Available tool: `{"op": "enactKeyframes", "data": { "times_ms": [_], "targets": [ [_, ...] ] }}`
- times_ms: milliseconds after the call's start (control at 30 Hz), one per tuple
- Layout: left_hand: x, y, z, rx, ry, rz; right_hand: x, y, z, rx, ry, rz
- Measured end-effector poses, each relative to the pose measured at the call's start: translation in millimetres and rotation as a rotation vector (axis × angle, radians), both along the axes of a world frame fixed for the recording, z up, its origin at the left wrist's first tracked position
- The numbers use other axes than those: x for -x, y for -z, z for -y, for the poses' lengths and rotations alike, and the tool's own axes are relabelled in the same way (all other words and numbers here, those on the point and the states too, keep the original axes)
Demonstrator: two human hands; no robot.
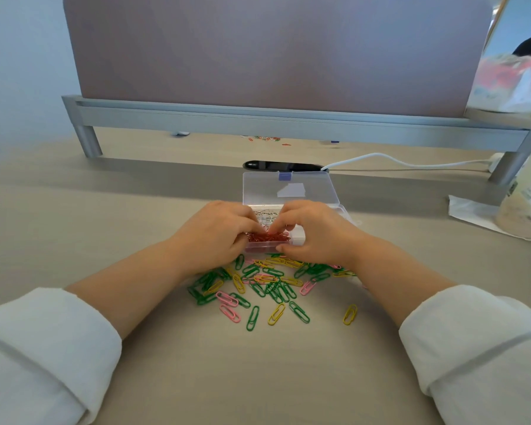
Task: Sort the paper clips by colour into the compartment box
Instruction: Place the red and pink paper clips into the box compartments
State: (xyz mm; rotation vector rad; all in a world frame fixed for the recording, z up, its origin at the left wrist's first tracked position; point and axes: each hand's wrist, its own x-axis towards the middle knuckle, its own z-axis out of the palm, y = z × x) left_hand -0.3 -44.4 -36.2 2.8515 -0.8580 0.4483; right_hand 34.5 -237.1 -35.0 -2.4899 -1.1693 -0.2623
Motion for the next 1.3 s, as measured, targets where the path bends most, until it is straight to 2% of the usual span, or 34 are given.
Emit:
{"op": "enactKeyframes", "data": {
  "times_ms": [133,367,533,700,833,1067,1167,1300],
  "targets": [
    [-1,2,-2,-0.159,-0.004,0.055,1,-1,0,-0.003,0.05,0.026],
    [-2,2,-1,-0.023,-0.05,0.032,-2,4,-5,0.034,0.105,0.027],
    [-5,6,-3,-0.108,-0.014,0.046,0,3,-4,0.038,0.131,0.028],
    [-5,4,-3,-0.055,-0.118,0.004,0,3,-5,0.072,0.168,0.006],
    [0,4,-9,-0.135,-0.034,0.058,1,4,-8,0.066,0.182,0.025],
    [9,0,-31,0.051,-0.11,0.048,6,1,-9,-0.017,0.155,0.092],
    [16,-2,-49,0.149,-0.193,0.003,13,-1,-18,-0.081,0.069,0.077],
    [24,-3,-67,0.141,-0.299,-0.1,24,-1,-33,-0.001,0.053,0.017]
  ]
}}
